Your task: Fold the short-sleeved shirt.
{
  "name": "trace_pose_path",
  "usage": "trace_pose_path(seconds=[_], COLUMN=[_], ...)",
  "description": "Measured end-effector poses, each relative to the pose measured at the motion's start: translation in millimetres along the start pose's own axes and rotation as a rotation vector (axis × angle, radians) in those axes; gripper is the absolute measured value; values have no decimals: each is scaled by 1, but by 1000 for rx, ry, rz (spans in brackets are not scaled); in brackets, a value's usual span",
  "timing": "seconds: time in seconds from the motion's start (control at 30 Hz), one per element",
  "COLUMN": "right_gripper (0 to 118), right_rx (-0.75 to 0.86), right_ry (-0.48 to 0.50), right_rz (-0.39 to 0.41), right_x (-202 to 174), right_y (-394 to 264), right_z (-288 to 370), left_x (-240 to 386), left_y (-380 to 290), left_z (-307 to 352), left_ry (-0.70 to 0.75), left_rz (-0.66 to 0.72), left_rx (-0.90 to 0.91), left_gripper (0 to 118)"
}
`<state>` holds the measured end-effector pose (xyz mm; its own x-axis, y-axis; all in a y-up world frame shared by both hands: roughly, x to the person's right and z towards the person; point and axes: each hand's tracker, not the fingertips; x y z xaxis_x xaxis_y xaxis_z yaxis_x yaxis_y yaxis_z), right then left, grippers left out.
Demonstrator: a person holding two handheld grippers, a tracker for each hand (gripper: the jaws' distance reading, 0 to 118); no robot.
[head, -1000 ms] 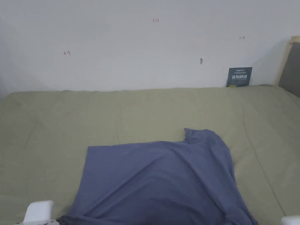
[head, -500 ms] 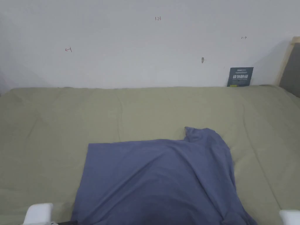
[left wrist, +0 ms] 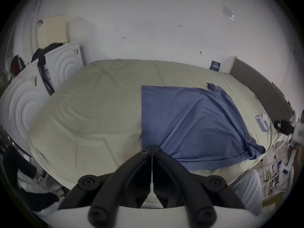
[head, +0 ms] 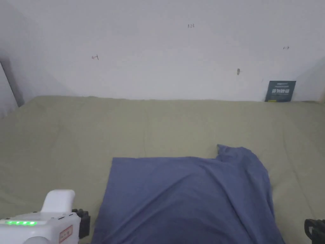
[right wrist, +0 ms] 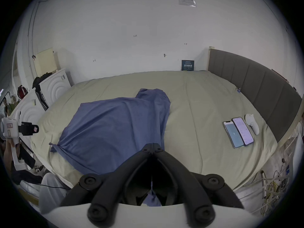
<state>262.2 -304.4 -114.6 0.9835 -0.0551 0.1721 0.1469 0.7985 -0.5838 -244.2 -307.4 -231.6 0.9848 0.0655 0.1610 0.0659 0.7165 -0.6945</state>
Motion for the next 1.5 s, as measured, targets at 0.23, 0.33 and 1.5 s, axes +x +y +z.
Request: trace_pose_path(seconds=[0.23,0.33,1.5], right_gripper=[0,0,0], right_rx=[-34,-40,-81], right_ry=[23,7,-23], right_rz=[-36,-20,-39], right_x=[1,3,43], right_y=[25,36,75], right_z=[-50,-77,-194], left_x=[-21,-24,23], left_y=[81,126,186], left_z=[-92,-146,-342], left_ry=[-7,-23,65], left_rz=[56,69,-70], left_rx=[-54,-89,-306], left_gripper=[0,0,6])
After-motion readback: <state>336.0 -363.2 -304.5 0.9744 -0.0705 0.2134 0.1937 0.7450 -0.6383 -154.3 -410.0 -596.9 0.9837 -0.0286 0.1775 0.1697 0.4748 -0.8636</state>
